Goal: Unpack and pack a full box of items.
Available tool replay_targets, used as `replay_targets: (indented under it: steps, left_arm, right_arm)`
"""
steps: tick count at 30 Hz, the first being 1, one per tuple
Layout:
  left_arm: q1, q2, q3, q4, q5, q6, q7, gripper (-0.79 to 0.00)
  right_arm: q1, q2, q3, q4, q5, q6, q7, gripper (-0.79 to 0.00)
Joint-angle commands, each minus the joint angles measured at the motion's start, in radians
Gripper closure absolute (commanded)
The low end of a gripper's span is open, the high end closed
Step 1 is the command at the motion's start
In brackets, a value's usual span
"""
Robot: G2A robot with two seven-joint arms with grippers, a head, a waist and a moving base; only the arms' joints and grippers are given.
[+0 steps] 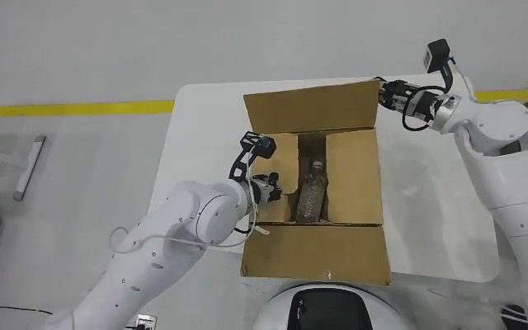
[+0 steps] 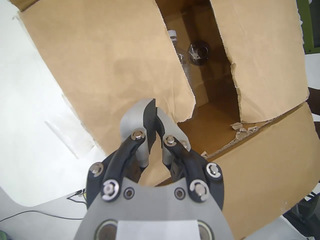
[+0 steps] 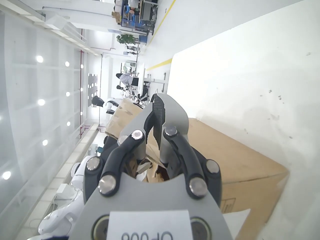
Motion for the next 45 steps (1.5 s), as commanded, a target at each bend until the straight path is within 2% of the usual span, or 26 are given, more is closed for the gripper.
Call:
replay_targets:
  steps: [1, 5, 11, 15, 19, 23, 36, 38, 41, 45]
  left_arm:
    - [-0.003, -0.001, -0.01, -0.003, 0.008, 0.005, -0.008, -0.785]
    - [-0.003, 0.004, -0.06, -0.032, -0.007, 0.016, -0.039, -0.785]
    - [0.035, 0.036, -0.209, -0.076, -0.035, 0.01, -0.109, -0.785]
    - [0.101, 0.063, -0.313, -0.102, -0.015, 0.015, -0.142, -0.785]
    - [0.198, 0.093, -0.399, -0.122, 0.036, -0.035, -0.186, -0.785]
    - [0.293, 0.116, -0.484, -0.158, 0.061, -0.073, -0.21, -0.785]
    - [0.301, 0.118, -0.491, -0.159, 0.059, -0.073, -0.212, -0.785]
    - [0.318, 0.119, -0.494, -0.163, 0.073, -0.104, -0.181, -0.785]
    - [0.339, 0.127, -0.516, -0.183, 0.093, -0.163, -0.198, -0.785]
    - [0.385, 0.15, -0.559, -0.211, 0.217, -0.321, -0.273, -0.785]
  right_arm:
    - [-0.006, 0.001, 0.003, 0.002, 0.014, -0.022, 0.024, 0.0]
    - [-0.03, 0.005, 0.014, -0.002, 0.043, -0.07, 0.065, 0.0]
    - [-0.07, 0.018, 0.03, -0.058, 0.0, -0.156, 0.114, 0.0]
    - [-0.096, 0.027, 0.042, -0.086, -0.036, -0.191, 0.143, 0.0]
    - [-0.12, 0.034, 0.044, -0.13, -0.047, -0.23, 0.182, 0.0]
    - [-0.139, 0.04, 0.038, -0.174, -0.108, -0.226, 0.192, 0.0]
    - [-0.213, 0.054, -0.003, -0.329, -0.3, -0.129, 0.147, 0.0]
    - [-0.221, 0.055, -0.007, -0.344, -0.314, -0.119, 0.135, 0.0]
    - [-0.231, 0.055, -0.008, -0.355, -0.308, -0.111, 0.119, 0.0]
    - [-0.239, 0.056, -0.01, -0.359, -0.307, -0.107, 0.103, 0.0]
